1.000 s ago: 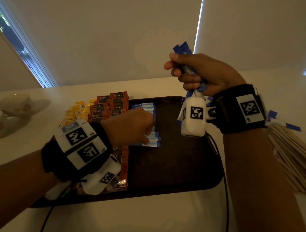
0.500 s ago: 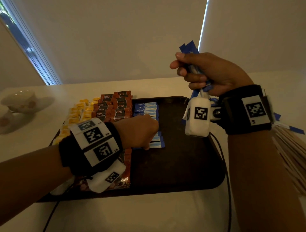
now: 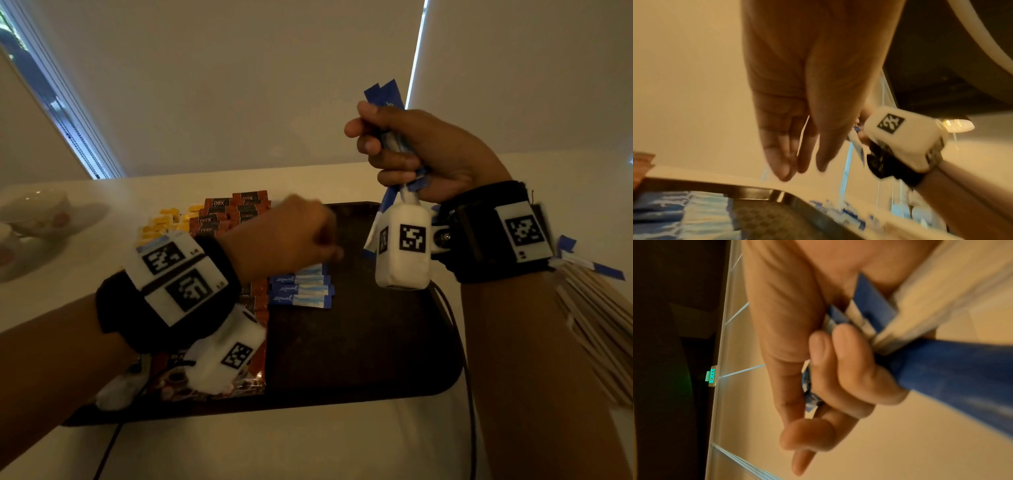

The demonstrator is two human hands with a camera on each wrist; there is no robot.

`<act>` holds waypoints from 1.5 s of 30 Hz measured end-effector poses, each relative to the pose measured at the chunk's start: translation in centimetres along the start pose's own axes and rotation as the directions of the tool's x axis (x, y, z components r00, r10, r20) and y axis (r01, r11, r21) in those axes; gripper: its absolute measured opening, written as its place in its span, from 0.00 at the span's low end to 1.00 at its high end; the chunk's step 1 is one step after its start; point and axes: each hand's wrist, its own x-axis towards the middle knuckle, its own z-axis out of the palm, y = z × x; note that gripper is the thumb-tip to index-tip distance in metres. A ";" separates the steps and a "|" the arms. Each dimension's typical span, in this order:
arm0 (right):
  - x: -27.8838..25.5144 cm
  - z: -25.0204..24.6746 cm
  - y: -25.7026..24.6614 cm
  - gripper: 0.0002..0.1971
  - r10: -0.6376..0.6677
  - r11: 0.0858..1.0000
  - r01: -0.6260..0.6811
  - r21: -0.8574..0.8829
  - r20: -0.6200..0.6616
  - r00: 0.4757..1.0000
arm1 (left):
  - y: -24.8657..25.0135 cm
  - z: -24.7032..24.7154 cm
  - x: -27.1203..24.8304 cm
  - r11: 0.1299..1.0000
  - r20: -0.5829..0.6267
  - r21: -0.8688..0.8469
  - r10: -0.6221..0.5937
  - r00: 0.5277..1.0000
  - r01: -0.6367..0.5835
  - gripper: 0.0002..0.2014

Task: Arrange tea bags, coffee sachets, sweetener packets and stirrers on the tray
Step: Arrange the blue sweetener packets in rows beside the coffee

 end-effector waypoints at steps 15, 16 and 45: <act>1.1 0.9 1.0 0.14 -0.014 0.997 0.018 0.080 -0.051 0.999 | 1.7 -1.2 1.5 0.425 0.159 -0.893 -0.001 0.987 0.144 0.15; 1.2 0.9 1.0 0.14 -0.024 0.995 0.031 0.096 -0.069 0.997 | 1.4 -1.2 1.5 0.473 0.136 -0.871 -0.028 0.990 0.133 0.14; 0.5 0.1 1.2 0.03 0.006 0.717 -0.157 -0.679 -0.219 0.976 | -2.1 -2.4 0.7 0.788 -0.169 -0.613 -0.210 0.963 0.065 0.08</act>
